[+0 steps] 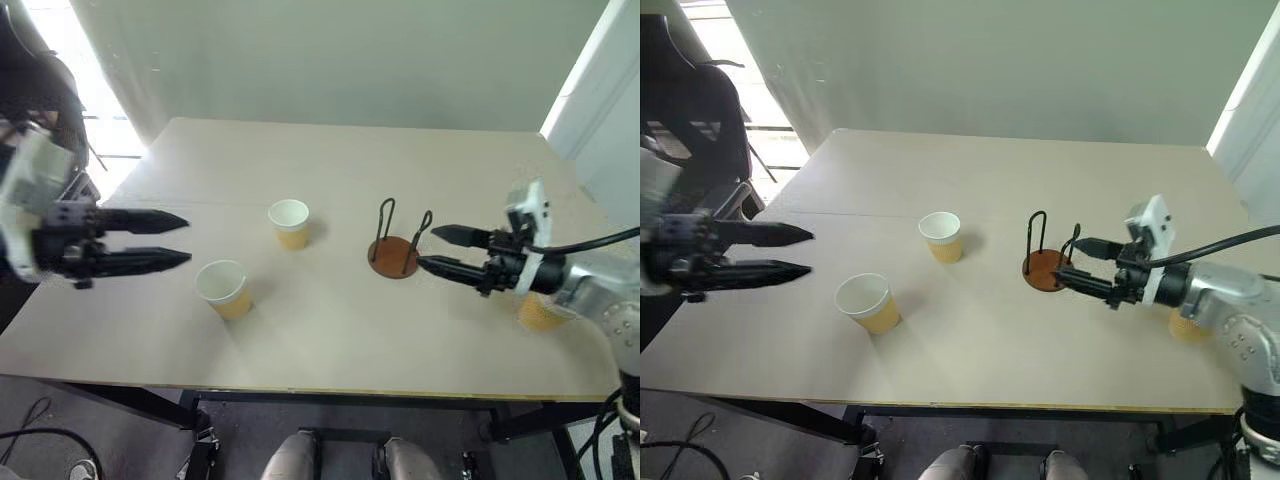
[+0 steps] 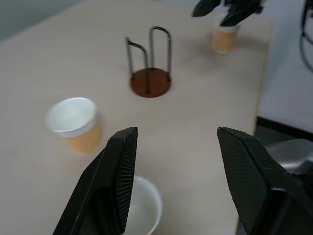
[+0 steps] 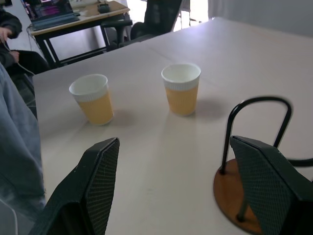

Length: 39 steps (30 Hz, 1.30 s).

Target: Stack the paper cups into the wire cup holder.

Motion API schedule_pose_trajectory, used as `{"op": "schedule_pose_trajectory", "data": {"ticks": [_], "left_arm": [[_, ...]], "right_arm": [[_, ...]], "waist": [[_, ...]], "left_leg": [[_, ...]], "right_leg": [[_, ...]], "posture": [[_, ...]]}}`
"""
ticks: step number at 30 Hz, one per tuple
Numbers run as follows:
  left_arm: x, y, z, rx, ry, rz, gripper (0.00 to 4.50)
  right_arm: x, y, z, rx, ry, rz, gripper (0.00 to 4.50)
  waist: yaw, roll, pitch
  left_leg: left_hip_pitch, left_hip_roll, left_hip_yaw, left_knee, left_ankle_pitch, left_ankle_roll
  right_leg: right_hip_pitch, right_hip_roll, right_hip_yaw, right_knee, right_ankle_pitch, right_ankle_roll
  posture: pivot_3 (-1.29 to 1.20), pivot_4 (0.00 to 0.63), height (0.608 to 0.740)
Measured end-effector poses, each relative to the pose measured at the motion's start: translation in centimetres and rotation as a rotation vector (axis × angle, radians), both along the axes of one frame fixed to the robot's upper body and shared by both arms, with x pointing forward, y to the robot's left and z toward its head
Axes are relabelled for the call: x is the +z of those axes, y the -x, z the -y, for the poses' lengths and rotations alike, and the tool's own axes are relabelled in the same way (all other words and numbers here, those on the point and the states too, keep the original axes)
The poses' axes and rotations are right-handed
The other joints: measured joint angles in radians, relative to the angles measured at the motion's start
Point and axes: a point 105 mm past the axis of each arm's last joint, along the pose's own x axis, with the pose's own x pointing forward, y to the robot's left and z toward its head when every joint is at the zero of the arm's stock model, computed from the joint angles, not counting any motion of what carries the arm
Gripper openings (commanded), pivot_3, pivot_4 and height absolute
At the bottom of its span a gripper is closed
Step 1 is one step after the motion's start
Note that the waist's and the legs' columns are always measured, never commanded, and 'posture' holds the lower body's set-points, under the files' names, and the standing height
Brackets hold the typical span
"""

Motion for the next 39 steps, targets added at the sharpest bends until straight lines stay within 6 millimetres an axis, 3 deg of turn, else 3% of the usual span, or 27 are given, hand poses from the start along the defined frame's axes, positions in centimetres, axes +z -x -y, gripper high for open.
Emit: {"op": "schedule_pose_trajectory", "data": {"ticks": [7, 10, 16, 23, 31, 35, 39], "left_arm": [[-3.3, -0.6, 3.0, -0.065, 0.050, -0.085, 2.76], [-3.4, -0.7, 3.4, -0.068, 0.058, -0.081, 2.76], [-3.3, -1.0, 3.5, -0.050, 0.060, -0.067, 2.76], [-3.3, -1.3, 3.4, -0.026, 0.053, -0.058, 2.76], [-2.9, -1.3, 3.3, 0.010, 0.050, -0.026, 2.76], [-2.8, -1.2, 3.2, 0.020, 0.049, -0.026, 2.76], [-2.9, -1.1, 3.1, 0.027, 0.048, -0.031, 2.76]], "right_arm": [[-4.8, -1.2, 0.3, -0.203, 0.084, -0.142, 3.72], [-6.3, -1.1, 0.5, -0.249, 0.112, -0.191, 3.72], [-8.3, -3.1, -0.7, -0.384, 0.081, -0.193, 3.72], [-8.1, -4.9, -3.0, -0.413, 0.026, -0.108, 3.72], [-8.5, -7.2, -2.4, -0.497, 0.048, -0.064, 3.72], [-8.5, -6.9, -2.5, -0.454, 0.054, -0.073, 3.72], [-8.8, -5.1, -2.3, -0.367, 0.076, -0.098, 3.72]], "waist": [[-0.001, -0.001, 0.000], [0.001, -0.001, 0.000], [-0.001, -0.001, 0.000], [0.000, -0.001, 0.000], [0.004, -0.001, 0.000], [0.004, -0.001, 0.000], [0.006, -0.001, 0.000]], "left_leg": [[-0.002, 0.000, 0.000, 0.001, 0.000, 0.000], [-0.002, 0.000, 0.000, 0.001, 0.000, 0.001], [0.000, 0.000, 0.000, 0.002, 0.001, 0.001], [0.000, 0.000, 0.000, 0.002, 0.001, 0.001], [0.000, 0.000, 0.000, 0.002, 0.001, 0.001], [0.000, 0.000, 0.000, 0.002, 0.001, 0.001], [-0.001, 0.000, 0.000, 0.002, 0.001, 0.000]], "right_leg": [[0.000, 0.000, 0.000, 0.000, 0.001, 0.008], [0.000, 0.000, 0.000, 0.000, 0.001, 0.011], [0.001, 0.000, 0.000, 0.000, 0.002, 0.012], [0.001, 0.000, 0.000, 0.000, 0.005, 0.009], [0.001, 0.000, 0.000, 0.000, 0.006, 0.006], [0.001, 0.000, 0.000, 0.000, 0.006, 0.006], [0.001, 0.000, 0.000, -0.001, 0.006, 0.006]], "posture": [[0.00, 0.150, 0.740], [0.00, 0.150, 0.740], [0.00, 0.150, 0.740], [0.00, 0.150, 0.740], [0.00, 0.150, 0.740], [0.00, 0.150, 0.740], [0.00, 0.150, 0.740]]}}
